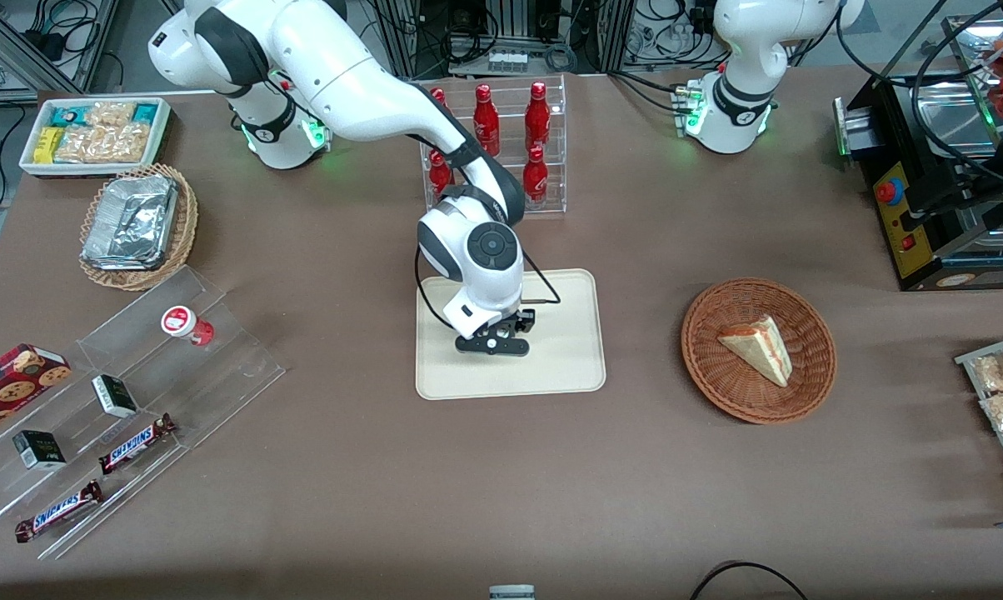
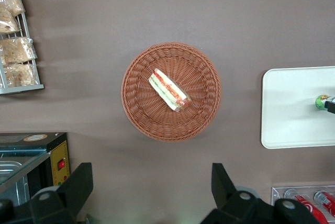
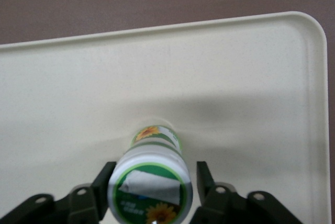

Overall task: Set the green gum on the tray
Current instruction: 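Lower the gum jar onto the tray and open the right gripper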

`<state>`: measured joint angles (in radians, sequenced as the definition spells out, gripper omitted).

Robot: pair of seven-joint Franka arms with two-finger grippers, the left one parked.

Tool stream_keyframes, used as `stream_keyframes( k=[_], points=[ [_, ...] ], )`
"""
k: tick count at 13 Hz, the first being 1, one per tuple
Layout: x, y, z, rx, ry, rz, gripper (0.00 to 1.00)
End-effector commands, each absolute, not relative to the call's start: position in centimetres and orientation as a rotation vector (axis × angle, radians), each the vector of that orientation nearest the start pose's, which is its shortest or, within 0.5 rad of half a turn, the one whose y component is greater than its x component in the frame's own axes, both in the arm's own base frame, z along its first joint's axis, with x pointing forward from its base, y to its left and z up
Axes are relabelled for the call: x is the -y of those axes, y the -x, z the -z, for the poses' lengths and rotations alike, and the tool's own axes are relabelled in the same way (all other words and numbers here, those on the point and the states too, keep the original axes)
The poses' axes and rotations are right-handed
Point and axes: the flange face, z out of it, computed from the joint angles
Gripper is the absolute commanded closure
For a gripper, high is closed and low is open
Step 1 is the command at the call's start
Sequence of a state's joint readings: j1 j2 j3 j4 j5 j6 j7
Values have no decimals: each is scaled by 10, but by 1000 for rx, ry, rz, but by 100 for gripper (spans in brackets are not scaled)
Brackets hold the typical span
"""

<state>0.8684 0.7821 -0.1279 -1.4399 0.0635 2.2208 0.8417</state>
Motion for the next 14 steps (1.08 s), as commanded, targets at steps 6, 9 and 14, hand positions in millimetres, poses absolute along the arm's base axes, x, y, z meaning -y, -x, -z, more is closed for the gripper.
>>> stream_keyframes(
  k=[6, 9, 14],
  points=[
    [-511, -528, -239, -55, 3137, 138, 0],
    [-495, -531, -274, 23, 3148, 113, 0],
    [-431, -552, -377, 109, 3163, -5, 0]
  ],
)
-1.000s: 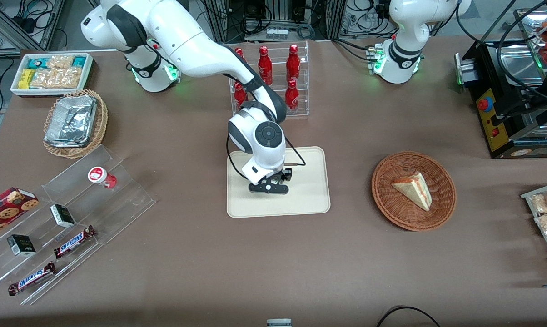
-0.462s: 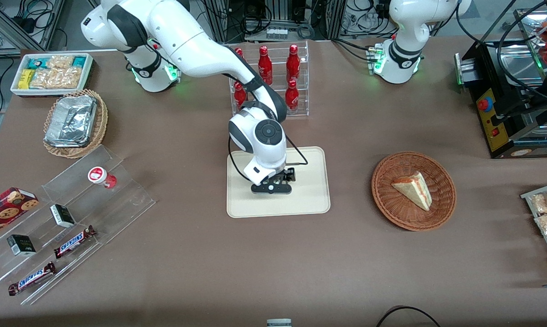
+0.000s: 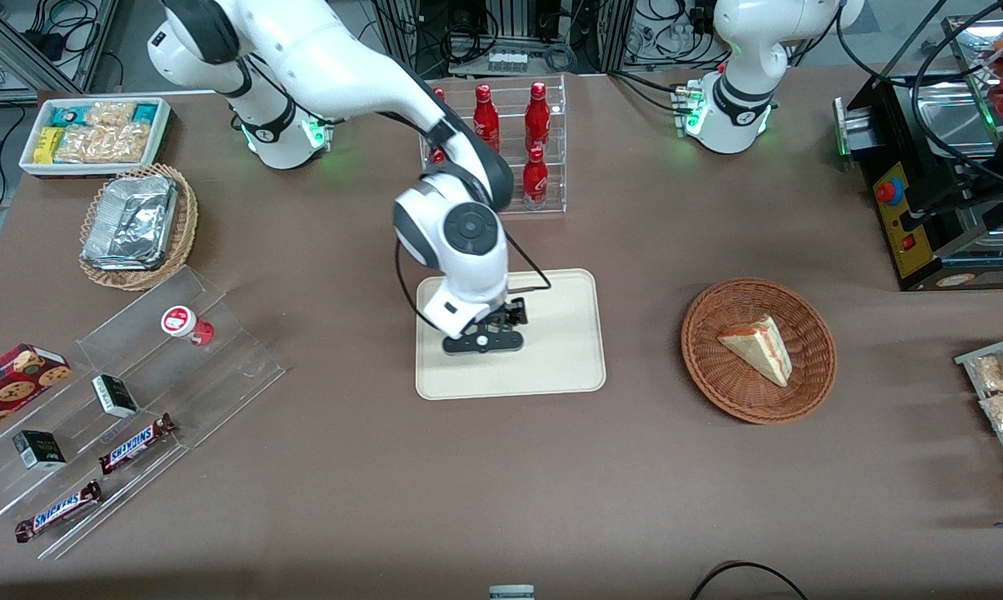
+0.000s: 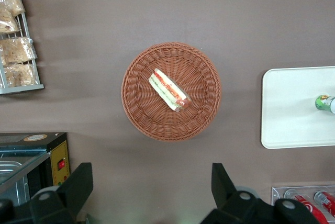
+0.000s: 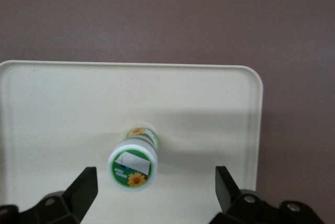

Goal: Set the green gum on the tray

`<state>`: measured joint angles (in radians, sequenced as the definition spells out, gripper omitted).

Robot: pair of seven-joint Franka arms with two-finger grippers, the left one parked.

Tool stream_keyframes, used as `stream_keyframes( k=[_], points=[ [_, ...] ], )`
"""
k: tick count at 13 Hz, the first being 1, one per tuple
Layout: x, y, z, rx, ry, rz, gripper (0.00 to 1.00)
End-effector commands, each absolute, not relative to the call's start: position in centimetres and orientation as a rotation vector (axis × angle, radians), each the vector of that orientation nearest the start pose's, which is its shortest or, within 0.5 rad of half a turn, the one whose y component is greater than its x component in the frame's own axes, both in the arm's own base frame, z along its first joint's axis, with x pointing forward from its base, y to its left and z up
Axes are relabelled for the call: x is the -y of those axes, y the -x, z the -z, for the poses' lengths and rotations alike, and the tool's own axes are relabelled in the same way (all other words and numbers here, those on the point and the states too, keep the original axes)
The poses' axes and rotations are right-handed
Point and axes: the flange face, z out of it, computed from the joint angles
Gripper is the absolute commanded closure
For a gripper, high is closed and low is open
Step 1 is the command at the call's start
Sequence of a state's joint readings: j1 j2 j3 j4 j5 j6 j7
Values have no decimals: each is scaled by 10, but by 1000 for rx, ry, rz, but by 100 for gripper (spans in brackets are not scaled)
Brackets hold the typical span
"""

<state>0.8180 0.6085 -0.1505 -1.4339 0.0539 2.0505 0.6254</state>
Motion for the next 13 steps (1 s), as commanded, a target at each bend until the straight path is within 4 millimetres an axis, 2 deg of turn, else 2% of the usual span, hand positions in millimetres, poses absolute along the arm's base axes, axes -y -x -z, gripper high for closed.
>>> stream_keyframes(
  k=[1, 3, 6, 9, 10, 13],
  points=[
    [-415, -554, -393, 120, 3173, -50, 0],
    [-377, -563, -420, 145, 3172, -100, 0],
    [-315, -574, -446, 210, 3140, -153, 0],
    [-238, -586, -476, 106, 3084, -181, 0],
    [-204, -592, -484, 43, 3076, -181, 0],
    [-124, -596, -498, -54, 3075, -227, 0]
  ],
)
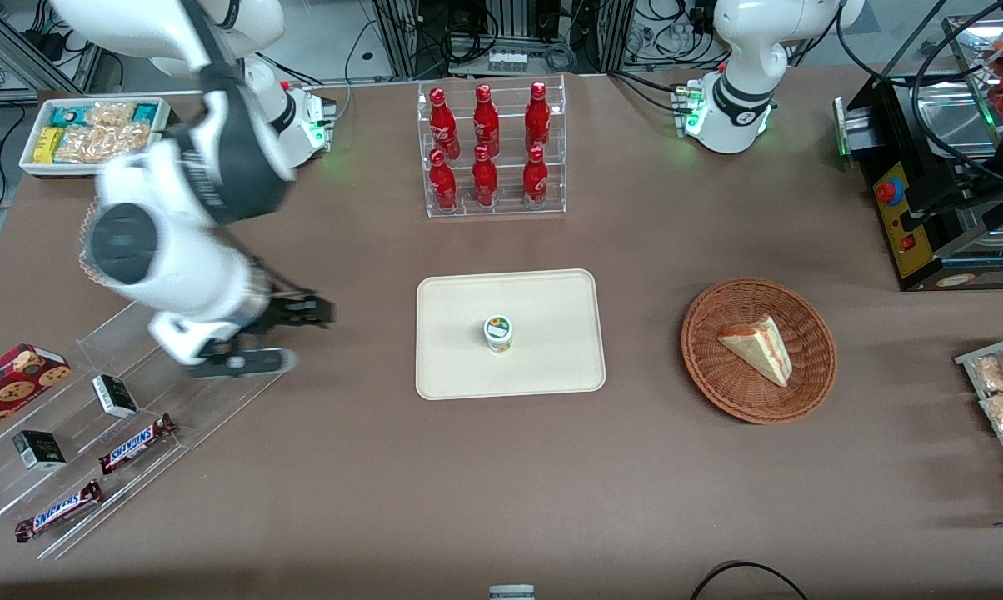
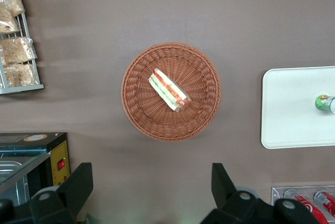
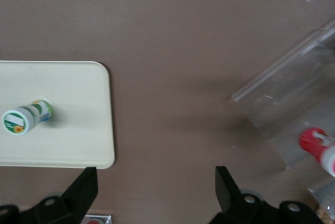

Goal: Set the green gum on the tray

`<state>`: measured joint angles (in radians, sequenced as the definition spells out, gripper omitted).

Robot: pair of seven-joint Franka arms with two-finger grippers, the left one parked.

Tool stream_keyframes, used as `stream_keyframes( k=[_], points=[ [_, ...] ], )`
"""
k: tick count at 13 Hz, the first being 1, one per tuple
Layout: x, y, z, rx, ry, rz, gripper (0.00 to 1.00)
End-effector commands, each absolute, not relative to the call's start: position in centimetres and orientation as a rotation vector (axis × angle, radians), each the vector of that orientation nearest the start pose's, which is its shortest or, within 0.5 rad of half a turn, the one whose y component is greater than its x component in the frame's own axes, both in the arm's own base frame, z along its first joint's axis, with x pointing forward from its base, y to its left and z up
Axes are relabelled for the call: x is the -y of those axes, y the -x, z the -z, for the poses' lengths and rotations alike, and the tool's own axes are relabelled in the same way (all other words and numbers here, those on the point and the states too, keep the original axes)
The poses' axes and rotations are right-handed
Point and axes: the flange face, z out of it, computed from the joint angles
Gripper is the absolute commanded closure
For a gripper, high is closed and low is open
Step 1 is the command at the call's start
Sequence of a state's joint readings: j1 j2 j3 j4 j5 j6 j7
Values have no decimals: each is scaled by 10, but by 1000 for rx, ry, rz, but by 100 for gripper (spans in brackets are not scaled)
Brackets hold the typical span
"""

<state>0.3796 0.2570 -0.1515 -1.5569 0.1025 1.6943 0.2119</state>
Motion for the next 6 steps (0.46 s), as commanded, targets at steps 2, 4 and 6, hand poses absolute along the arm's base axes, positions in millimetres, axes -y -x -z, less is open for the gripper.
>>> stream_keyframes(
  k=[2, 4, 6],
  points=[
    [-85, -587, -500, -99, 3063, -231, 0],
    [-37, -579, -517, -151, 3044, -181, 0],
    [2, -569, -525, -44, 3030, -203, 0]
  ],
)
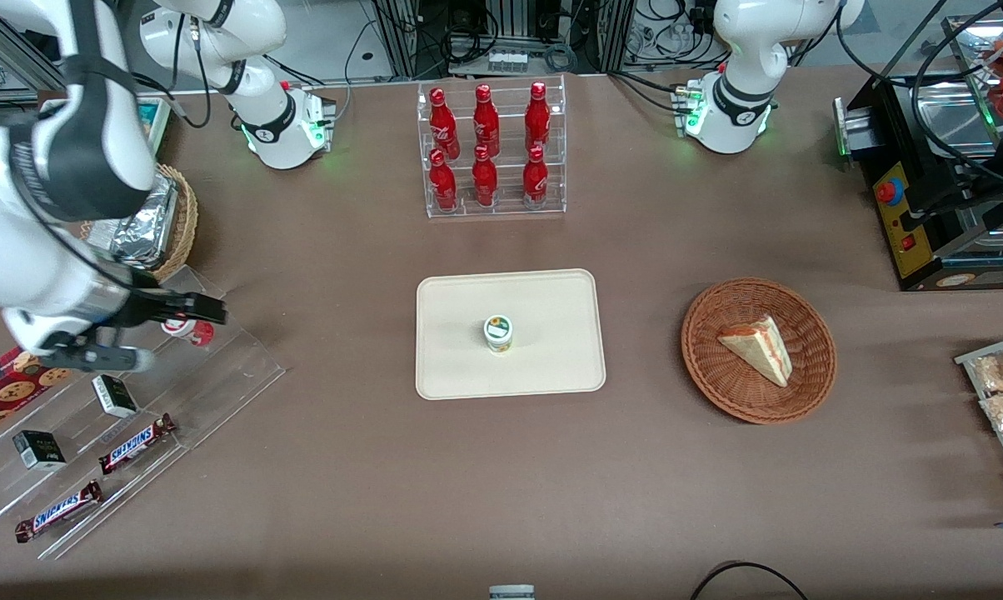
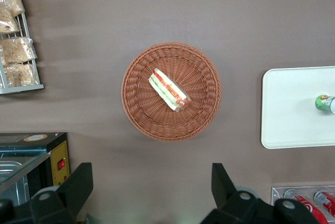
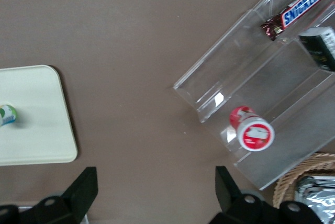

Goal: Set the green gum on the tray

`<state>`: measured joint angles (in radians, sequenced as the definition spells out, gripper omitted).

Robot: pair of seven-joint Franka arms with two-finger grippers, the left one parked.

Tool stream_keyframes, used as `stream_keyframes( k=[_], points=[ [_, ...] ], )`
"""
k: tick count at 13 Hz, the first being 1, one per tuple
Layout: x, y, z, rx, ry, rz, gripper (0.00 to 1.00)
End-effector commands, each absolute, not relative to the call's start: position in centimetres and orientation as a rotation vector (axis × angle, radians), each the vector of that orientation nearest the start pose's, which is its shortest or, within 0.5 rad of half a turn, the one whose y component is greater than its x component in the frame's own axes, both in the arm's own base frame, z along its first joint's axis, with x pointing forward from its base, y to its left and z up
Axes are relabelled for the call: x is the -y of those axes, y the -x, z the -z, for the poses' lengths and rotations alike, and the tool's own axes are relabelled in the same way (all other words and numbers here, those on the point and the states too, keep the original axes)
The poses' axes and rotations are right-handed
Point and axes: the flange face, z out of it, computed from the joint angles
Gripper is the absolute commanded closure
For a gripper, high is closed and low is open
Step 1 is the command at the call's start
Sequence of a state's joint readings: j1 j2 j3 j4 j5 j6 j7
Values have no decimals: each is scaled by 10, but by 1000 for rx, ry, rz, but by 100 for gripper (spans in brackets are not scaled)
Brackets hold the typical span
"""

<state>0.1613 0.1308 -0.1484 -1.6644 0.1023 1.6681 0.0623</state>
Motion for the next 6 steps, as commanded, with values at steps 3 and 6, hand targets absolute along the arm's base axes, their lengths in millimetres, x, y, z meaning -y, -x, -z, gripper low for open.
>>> stream_keyframes(
  k=[3, 6],
  points=[
    [40, -546, -554, -117, 3073, -220, 0],
    [44, -532, -570, -174, 3099, -254, 0]
  ],
)
